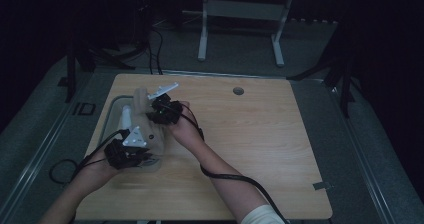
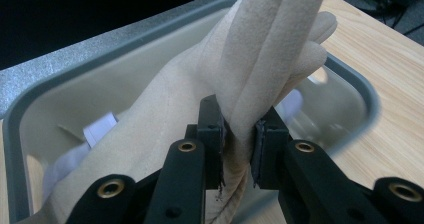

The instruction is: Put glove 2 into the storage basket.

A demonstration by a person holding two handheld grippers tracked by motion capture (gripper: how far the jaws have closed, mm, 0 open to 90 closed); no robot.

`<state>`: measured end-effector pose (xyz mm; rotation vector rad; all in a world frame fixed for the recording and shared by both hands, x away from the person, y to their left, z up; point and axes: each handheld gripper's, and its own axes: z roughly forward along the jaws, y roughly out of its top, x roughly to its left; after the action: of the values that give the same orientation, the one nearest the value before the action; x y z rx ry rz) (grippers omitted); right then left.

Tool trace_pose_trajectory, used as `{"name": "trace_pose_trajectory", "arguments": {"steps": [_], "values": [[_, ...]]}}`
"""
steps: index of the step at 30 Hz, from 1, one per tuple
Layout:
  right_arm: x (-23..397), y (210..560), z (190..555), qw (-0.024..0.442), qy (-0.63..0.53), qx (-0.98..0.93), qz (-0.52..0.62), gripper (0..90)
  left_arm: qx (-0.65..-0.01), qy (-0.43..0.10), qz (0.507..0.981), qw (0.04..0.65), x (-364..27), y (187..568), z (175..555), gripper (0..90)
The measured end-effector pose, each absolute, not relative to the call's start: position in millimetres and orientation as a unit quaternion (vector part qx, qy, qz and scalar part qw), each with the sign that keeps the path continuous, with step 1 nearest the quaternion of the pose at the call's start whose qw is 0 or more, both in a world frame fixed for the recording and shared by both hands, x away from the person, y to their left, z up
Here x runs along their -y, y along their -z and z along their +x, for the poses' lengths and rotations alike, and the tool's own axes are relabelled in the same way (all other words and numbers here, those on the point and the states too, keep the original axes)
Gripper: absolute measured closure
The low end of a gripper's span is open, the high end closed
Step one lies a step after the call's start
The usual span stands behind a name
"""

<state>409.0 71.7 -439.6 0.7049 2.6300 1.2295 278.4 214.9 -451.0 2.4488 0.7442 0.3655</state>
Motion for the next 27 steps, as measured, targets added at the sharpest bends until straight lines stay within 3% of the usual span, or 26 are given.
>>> {"name": "trace_pose_trajectory", "arguments": {"steps": [14, 27], "values": [[-121.0, 457.4, 415.4, 0.073, -0.401, -0.885, 0.227, 77.7, -0.307, -0.141, 0.905, 0.259, -254.9, 460.0, 277.5, 81.2], [-120.2, 483.0, 434.6, 0.053, -0.372, -0.892, 0.252, 77.0, -0.310, -0.130, 0.906, 0.257, -250.2, 471.0, 289.8, 81.0]]}}
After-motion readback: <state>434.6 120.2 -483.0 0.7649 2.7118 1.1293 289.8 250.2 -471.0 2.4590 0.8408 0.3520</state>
